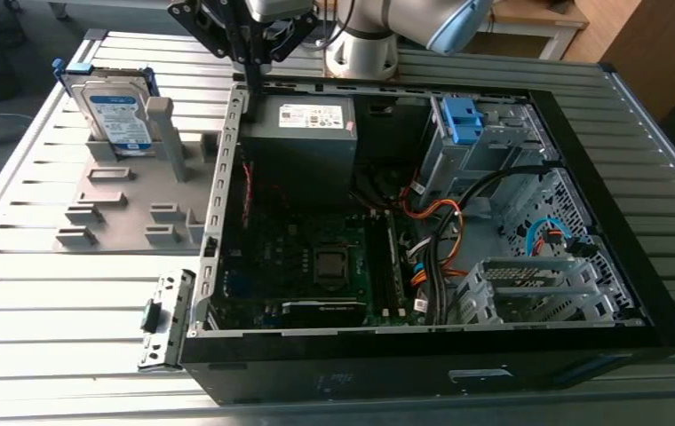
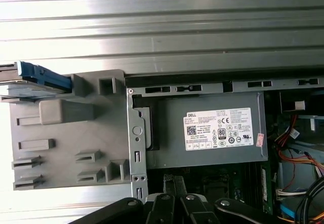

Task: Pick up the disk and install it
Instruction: 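Reach for the disk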

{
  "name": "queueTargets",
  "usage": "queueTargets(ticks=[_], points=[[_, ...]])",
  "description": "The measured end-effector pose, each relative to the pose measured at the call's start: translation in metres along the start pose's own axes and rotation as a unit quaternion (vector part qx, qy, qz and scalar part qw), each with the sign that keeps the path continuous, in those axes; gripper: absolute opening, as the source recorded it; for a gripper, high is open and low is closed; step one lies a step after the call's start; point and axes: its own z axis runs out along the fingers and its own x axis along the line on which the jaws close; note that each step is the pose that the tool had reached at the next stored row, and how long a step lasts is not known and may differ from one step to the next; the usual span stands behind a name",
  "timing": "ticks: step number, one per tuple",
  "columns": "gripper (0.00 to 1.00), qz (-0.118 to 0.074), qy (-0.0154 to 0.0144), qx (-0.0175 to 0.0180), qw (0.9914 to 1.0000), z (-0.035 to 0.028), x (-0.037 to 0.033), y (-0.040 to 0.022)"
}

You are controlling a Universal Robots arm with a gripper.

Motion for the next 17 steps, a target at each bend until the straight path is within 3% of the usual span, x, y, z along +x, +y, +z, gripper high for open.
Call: queueTargets(ticks=[17], points=[[0.11,0.0,0.0,0.0,1.0,-0.0003,0.0096,-0.0007]])
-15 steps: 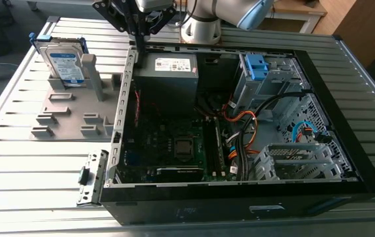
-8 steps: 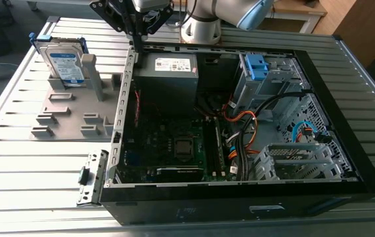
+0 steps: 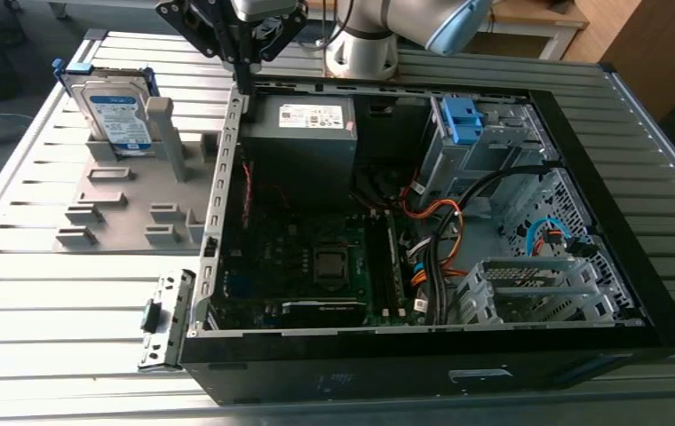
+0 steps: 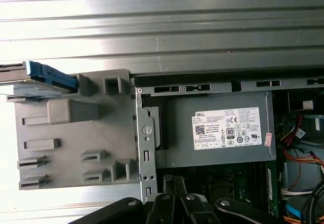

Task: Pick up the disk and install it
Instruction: 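Reach for the disk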

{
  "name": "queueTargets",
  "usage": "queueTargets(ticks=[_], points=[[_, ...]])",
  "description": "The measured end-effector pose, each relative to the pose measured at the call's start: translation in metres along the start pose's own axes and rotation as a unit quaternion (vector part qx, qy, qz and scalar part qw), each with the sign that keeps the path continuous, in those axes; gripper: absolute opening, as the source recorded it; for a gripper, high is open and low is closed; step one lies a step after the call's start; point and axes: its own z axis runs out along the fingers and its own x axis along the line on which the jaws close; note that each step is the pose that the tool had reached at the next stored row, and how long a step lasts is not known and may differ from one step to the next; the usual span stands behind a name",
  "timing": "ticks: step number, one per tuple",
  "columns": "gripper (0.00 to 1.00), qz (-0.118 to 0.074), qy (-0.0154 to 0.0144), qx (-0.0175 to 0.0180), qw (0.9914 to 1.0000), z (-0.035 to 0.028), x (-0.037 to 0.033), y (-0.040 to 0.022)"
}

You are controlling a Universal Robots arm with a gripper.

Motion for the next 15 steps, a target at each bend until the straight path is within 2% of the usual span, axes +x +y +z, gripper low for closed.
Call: queueTargets(ticks=[15], points=[[0.11,0.0,0.0,0.0,1.0,-0.0002,0.0087,-0.0006]])
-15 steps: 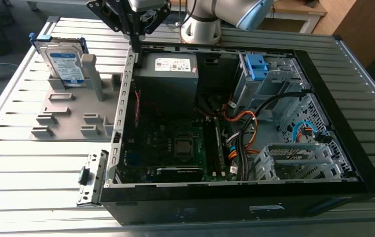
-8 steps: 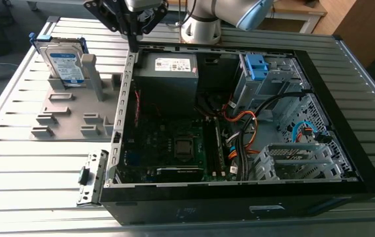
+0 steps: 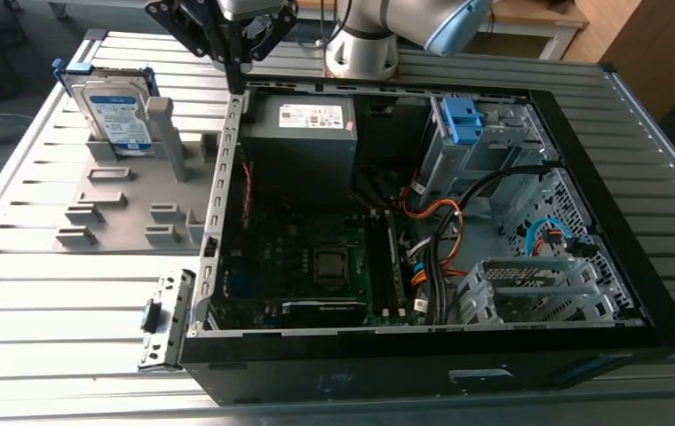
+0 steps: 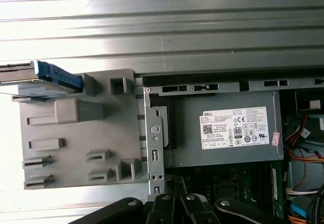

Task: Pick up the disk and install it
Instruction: 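Reach for the disk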

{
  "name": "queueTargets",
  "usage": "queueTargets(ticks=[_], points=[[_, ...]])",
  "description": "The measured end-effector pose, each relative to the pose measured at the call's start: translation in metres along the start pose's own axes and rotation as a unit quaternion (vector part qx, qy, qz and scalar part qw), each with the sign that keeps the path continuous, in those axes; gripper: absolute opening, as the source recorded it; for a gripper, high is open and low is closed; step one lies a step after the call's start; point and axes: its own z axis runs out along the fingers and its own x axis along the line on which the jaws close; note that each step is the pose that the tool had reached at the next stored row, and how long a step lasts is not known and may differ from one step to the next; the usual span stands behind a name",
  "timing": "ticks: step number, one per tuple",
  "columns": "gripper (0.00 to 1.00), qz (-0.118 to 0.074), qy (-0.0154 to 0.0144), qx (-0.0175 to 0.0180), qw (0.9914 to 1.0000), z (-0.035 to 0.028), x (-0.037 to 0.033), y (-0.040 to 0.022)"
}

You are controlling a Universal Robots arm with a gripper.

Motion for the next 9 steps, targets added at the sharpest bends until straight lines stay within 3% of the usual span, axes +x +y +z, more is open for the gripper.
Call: queueTargets(ticks=[9], points=[[0.11,0.0,0.0,0.0,1.0,-0.0002,0.0047,-0.0004]])
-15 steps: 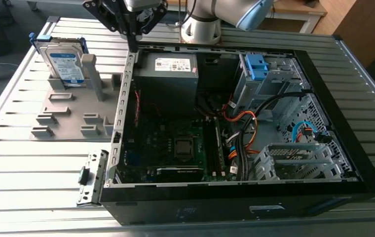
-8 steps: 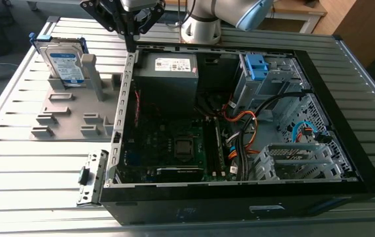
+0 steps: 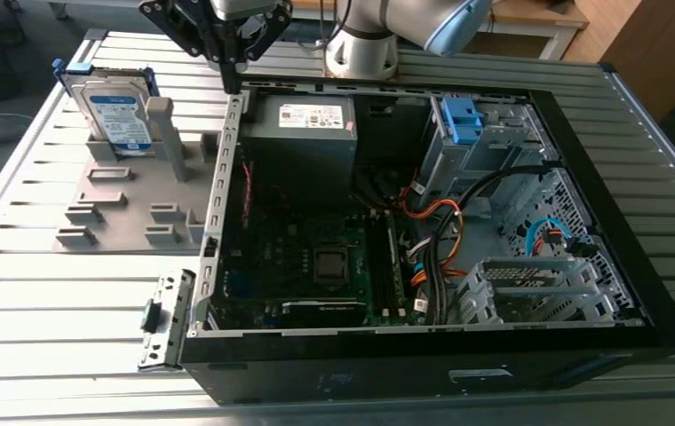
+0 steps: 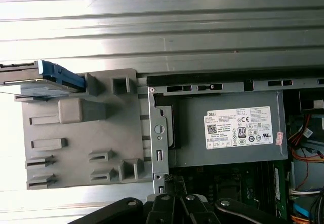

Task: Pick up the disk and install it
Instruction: 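Reach for the disk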

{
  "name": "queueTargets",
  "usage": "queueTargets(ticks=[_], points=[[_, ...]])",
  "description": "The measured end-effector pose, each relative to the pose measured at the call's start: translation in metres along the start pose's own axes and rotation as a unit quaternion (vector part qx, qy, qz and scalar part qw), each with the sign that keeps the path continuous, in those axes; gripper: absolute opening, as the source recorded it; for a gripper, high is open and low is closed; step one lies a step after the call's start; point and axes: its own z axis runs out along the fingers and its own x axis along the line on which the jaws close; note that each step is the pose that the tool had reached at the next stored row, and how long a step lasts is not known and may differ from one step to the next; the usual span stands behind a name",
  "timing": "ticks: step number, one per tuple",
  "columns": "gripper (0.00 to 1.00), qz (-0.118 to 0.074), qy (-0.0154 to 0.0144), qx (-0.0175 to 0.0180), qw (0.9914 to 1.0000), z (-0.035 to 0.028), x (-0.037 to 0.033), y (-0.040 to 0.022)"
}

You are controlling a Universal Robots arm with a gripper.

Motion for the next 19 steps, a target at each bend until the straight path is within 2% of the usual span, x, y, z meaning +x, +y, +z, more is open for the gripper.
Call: queueTargets(ticks=[19], points=[[0.11,0.0,0.0,0.0,1.0,-0.0003,0.0111,-0.0008]])
